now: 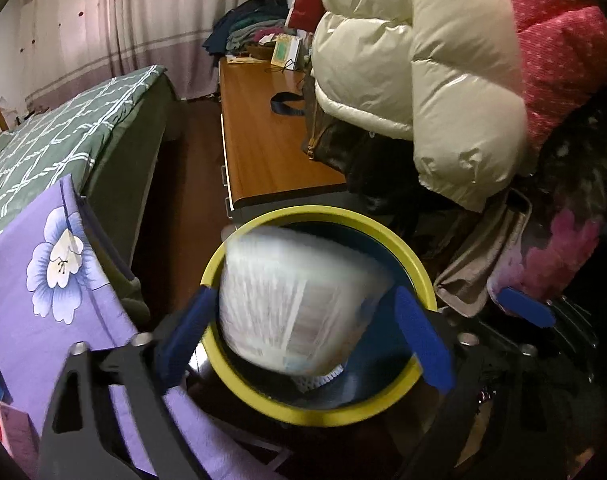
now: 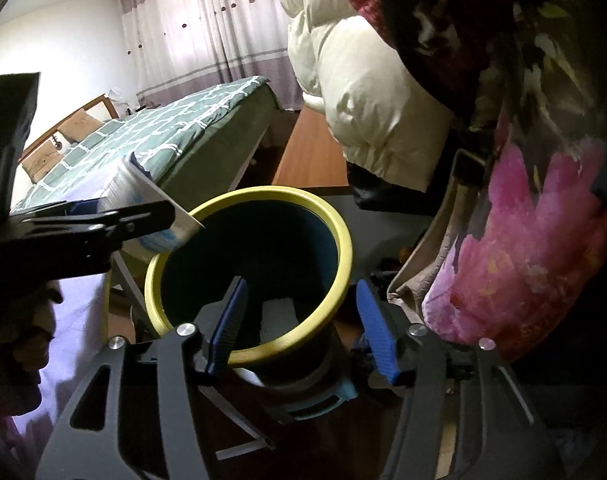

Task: Collect trash
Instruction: 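Carry the yogurt tub over the yellow bin and release it with the left gripper, then grasp the white paper cup with the right gripper, then carry the paper cup to the yellow bin and open the right gripper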

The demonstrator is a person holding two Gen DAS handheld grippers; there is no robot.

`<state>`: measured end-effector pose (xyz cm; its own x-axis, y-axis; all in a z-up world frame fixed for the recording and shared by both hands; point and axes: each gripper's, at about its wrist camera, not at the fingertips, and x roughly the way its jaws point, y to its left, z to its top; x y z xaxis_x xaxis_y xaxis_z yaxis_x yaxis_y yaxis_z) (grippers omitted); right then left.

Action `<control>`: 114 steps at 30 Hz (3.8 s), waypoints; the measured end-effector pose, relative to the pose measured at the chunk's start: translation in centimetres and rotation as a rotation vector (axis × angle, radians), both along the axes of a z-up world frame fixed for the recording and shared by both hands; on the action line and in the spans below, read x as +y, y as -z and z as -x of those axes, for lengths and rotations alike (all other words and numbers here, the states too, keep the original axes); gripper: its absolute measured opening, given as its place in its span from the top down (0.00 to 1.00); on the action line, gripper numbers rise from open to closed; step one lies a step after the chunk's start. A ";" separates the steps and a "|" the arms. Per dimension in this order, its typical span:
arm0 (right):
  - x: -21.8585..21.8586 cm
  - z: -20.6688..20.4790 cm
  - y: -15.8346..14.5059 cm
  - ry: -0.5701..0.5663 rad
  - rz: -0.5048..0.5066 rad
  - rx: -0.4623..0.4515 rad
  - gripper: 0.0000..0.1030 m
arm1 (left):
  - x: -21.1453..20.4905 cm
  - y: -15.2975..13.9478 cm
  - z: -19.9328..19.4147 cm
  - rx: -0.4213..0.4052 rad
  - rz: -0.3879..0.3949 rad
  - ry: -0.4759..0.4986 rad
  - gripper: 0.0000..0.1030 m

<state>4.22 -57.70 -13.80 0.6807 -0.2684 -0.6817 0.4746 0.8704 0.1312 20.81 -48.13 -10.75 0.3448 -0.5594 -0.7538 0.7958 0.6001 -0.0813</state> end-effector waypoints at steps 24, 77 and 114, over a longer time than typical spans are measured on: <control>12.2 -4.3 -2.2 -0.250 0.052 -0.015 0.45 | 29.7 -10.8 7.4 -0.303 0.223 -0.499 0.05; 28.1 -10.7 -4.2 -0.514 0.071 -0.108 0.97 | 47.4 -7.3 10.7 -0.326 0.182 -0.847 0.05; 7.7 -9.9 0.9 0.091 -0.082 0.005 0.89 | 39.7 -4.5 8.7 -0.238 0.095 -0.684 0.05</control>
<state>14.12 -49.96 -14.69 0.6530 -0.2717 -0.7070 0.5517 0.8102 0.1982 12.12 -8.39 -6.28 0.7894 -0.2193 -0.5734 0.2477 0.9684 -0.0293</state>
